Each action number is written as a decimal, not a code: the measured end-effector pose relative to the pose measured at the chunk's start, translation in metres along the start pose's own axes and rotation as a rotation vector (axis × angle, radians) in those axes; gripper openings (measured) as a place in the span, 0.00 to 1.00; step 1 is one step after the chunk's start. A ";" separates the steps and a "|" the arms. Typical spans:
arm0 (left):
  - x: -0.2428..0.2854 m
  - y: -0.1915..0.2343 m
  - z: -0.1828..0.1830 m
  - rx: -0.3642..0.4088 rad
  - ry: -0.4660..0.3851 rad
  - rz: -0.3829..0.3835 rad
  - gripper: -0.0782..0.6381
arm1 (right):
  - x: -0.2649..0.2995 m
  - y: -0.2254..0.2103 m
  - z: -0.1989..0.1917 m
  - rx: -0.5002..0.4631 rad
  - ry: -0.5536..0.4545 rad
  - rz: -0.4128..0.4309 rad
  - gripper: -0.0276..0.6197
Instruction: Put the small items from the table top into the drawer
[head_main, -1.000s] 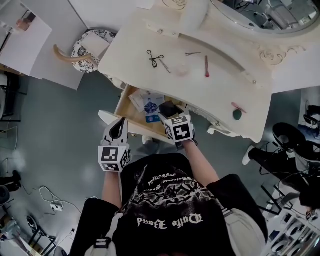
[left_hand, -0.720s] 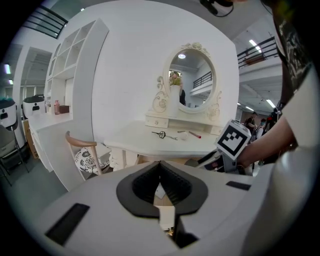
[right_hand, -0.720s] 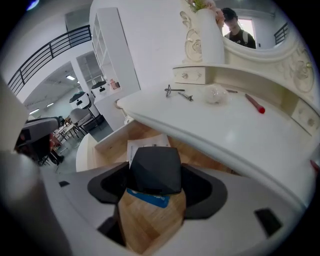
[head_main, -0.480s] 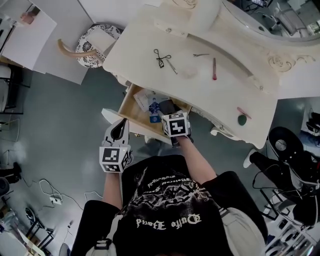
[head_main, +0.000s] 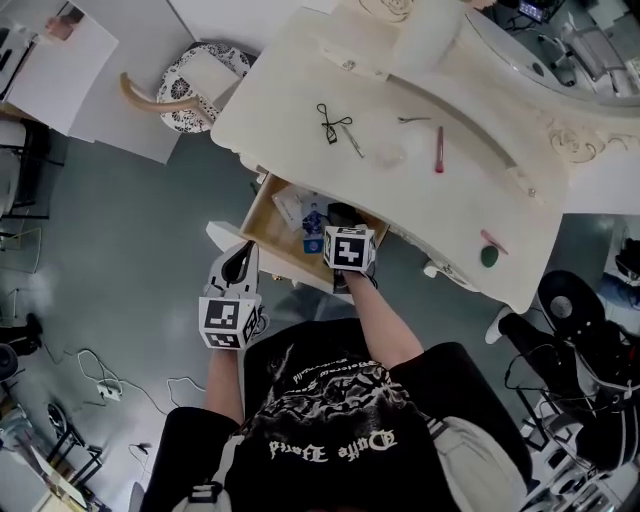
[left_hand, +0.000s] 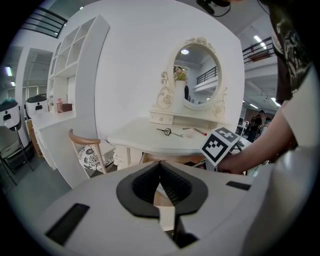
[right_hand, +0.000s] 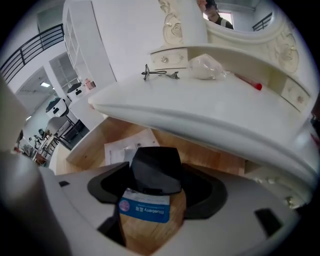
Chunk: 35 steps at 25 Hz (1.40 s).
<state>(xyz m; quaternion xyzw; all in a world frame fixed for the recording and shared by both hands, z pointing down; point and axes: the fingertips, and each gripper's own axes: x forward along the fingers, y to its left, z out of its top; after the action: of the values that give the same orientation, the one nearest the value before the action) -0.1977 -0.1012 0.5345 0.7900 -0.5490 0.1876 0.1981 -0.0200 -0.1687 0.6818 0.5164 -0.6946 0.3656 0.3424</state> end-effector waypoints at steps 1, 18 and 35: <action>0.001 0.001 0.000 0.001 0.002 0.001 0.13 | 0.002 -0.001 0.001 0.015 -0.001 -0.010 0.55; 0.004 0.013 0.000 -0.011 0.037 0.032 0.13 | 0.032 -0.035 -0.009 0.290 0.022 -0.172 0.55; 0.006 0.013 -0.003 0.007 0.064 0.040 0.13 | 0.043 -0.048 -0.014 0.370 0.047 -0.196 0.55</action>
<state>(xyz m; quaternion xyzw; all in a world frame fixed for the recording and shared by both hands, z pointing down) -0.2081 -0.1083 0.5416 0.7731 -0.5576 0.2185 0.2088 0.0181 -0.1867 0.7330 0.6268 -0.5540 0.4639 0.2915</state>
